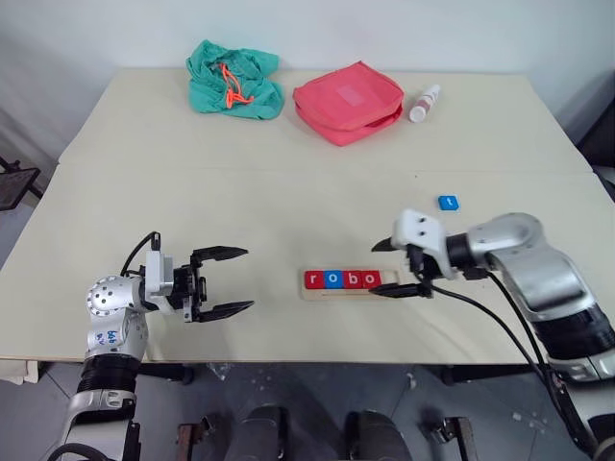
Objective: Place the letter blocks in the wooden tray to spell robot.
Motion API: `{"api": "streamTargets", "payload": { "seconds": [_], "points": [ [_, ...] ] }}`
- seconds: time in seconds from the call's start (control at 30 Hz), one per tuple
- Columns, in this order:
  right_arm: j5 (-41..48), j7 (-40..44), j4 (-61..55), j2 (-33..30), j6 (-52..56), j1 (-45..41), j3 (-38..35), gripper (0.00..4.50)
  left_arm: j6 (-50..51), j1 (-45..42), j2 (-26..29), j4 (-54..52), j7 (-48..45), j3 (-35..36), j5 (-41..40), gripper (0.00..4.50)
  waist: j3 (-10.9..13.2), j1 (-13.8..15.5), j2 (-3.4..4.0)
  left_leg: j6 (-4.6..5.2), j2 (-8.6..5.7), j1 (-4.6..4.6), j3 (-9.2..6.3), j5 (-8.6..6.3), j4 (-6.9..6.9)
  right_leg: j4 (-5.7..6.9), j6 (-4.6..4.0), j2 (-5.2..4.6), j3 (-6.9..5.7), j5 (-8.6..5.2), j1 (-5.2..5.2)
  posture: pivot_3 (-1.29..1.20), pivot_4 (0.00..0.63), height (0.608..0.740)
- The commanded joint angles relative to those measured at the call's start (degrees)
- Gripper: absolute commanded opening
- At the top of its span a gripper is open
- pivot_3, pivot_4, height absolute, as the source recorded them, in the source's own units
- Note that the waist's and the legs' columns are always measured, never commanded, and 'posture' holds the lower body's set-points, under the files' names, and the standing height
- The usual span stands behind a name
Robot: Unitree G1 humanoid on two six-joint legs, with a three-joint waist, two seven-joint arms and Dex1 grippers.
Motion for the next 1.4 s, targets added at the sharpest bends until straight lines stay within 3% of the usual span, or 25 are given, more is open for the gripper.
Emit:
{"api": "streamTargets", "payload": {
  "seconds": [0.03, 0.23, 0.53, 1.13, 1.4],
  "points": [
    [1.75, -5.01, -1.46, -1.34, -0.91, 3.33, -8.18, 4.48, -0.64, -0.70, -0.08, 0.08, -0.85, 0.25, -0.05, 4.50, 0.00, -0.08, 0.00, 0.00, 0.00, 0.00, 0.01, 0.00, 0.00, 0.00, 0.00, 0.00, 0.00, 0.00, 0.00, 0.00, 0.150, 0.740],
    [2.23, -16.46, 0.55, 0.57, -0.24, 6.76, -17.93, 4.48, -0.71, -2.10, -0.35, 1.59, -1.07, -0.19, 0.24, 4.50, 0.00, -0.20, 0.00, 0.00, 0.04, 0.02, 0.09, 0.00, -0.02, 0.00, 0.00, 0.01, 0.01, 0.00, -0.02, 0.00, 0.150, 0.740],
    [3.01, -32.48, 8.80, 7.63, 4.65, 3.44, -23.65, 4.48, -1.04, -5.93, -1.72, 4.82, -2.05, -1.11, 1.01, 4.50, 0.00, -0.29, 0.01, 0.00, 0.04, 0.02, 0.15, 0.00, -0.03, 0.02, 0.00, 0.01, 0.03, 0.00, -0.06, 0.00, 0.150, 0.740],
    [-1.29, -39.29, 47.00, 12.53, -10.09, -18.09, -19.17, 4.48, -0.55, -4.19, -1.40, 1.74, -1.53, -1.50, 0.44, 4.50, 0.00, -1.28, 0.01, -0.01, 0.06, -0.17, 0.24, 0.01, -0.11, 0.18, 0.00, 0.01, 0.07, 0.00, -0.43, 0.00, 0.150, 0.740],
    [-2.72, -39.51, 60.05, 13.68, -15.34, -23.30, -18.09, 4.48, -0.31, -2.44, -1.20, -0.15, -0.19, -1.14, 0.41, 4.50, 0.00, -2.00, 0.01, -0.01, 0.07, -0.20, 0.22, 0.01, -0.18, 0.18, 0.00, 0.00, 0.06, 0.00, -0.48, 0.00, 0.150, 0.740]
  ]
}}
